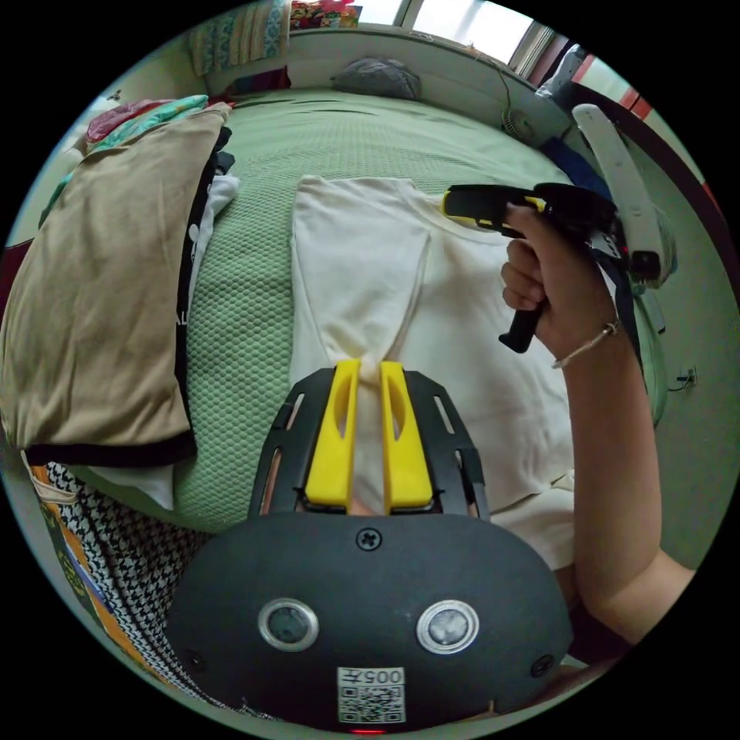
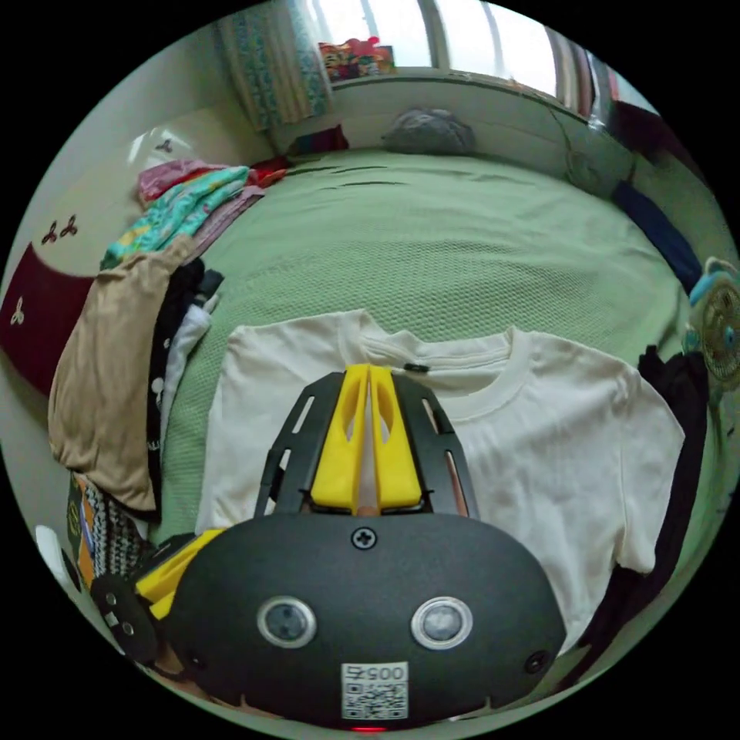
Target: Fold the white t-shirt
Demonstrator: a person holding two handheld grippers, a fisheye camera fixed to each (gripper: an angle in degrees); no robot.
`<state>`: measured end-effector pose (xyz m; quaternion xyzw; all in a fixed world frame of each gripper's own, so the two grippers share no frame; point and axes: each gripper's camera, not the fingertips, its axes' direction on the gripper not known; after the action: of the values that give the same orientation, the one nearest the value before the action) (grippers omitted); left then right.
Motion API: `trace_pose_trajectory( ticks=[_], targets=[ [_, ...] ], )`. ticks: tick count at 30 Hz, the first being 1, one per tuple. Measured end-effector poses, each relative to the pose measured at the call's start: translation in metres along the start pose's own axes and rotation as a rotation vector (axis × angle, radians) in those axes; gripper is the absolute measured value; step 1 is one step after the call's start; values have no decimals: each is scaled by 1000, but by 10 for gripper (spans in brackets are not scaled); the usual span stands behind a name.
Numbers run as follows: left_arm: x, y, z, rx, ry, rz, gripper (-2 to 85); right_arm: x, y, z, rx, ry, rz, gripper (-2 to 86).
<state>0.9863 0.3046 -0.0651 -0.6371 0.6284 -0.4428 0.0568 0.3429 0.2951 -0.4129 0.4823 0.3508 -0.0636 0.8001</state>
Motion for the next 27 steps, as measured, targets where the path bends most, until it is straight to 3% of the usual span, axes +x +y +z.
trace_pose_trajectory(
  ticks=[7,13,23,27],
  targets=[
    [-4,5,-14,80,30,-32,64,4,5,-17,0,-202,-54,-9],
    [-8,-4,-6,56,21,-75,65,-19,17,1,-102,-163,-158,-9],
    [-5,-6,-12,138,49,-93,56,-70,31,0,-59,-245,-299,-10],
    [-6,-13,2,20,34,-94,42,-92,37,21,-129,-231,-320,-9]
  ],
)
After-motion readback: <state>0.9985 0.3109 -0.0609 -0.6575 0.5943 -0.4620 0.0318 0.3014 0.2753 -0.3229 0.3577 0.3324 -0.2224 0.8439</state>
